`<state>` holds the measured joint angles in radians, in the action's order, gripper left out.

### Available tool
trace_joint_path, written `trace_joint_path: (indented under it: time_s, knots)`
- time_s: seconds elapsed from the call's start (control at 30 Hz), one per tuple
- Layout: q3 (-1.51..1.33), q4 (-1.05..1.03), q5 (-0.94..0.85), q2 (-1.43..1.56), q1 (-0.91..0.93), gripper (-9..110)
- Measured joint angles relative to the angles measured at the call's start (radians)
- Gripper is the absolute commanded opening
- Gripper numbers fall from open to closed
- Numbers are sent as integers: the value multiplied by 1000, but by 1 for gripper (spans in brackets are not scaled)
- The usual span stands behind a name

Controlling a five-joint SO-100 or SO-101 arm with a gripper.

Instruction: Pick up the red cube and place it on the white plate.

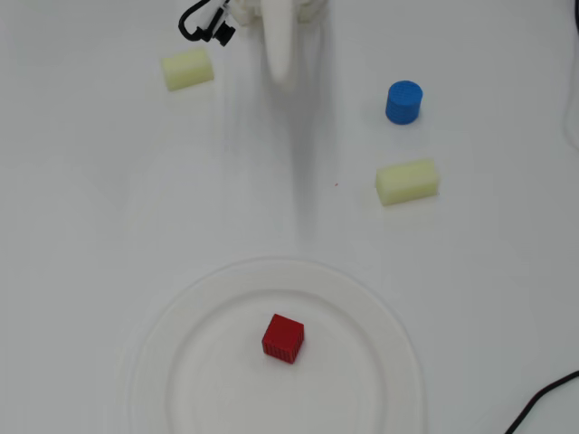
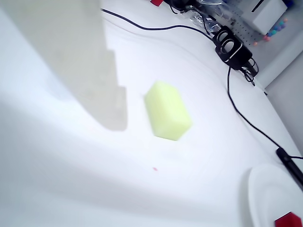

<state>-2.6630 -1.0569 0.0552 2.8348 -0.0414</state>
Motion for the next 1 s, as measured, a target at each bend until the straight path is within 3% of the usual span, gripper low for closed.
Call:
trace_joint_path:
  time_s: [0.73,1.0]
  knots:
    - [-436,-158,-5,595,0,36]
    - [-476,-158,-20,603,11,10]
